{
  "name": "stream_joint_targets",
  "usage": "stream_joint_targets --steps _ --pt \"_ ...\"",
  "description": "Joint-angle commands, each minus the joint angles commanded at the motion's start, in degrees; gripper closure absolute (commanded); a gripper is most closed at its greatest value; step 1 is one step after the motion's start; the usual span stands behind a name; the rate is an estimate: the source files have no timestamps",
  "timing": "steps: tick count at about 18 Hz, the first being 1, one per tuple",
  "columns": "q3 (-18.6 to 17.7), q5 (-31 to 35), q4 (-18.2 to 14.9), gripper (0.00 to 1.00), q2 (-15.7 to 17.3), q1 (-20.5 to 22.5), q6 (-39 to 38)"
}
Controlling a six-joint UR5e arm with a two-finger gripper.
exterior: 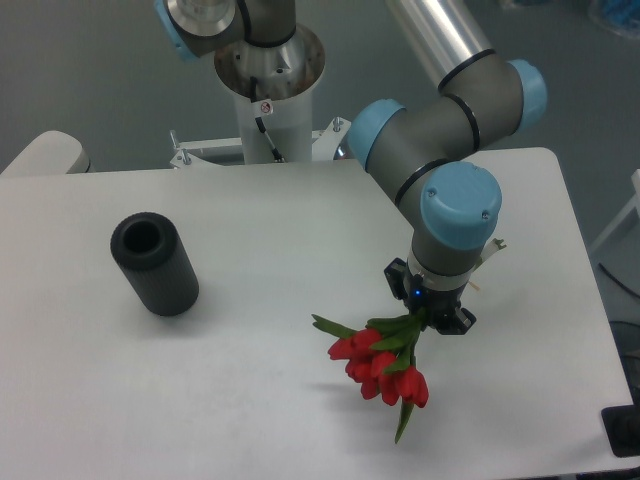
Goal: Insert the flowers into the vase
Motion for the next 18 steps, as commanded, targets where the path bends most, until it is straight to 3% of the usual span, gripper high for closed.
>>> stream_joint_targets --steps 8,13,18 --pt "0.1 -1.7 0.0 1.00 0.3 0.0 -1.0" --pt "0.1 -2.3 1.0 1.00 -0.1 -1.0 -5.8" --pt "-0.1 -13.6 5.0 1.00 -0.4 -1.3 -6.7"
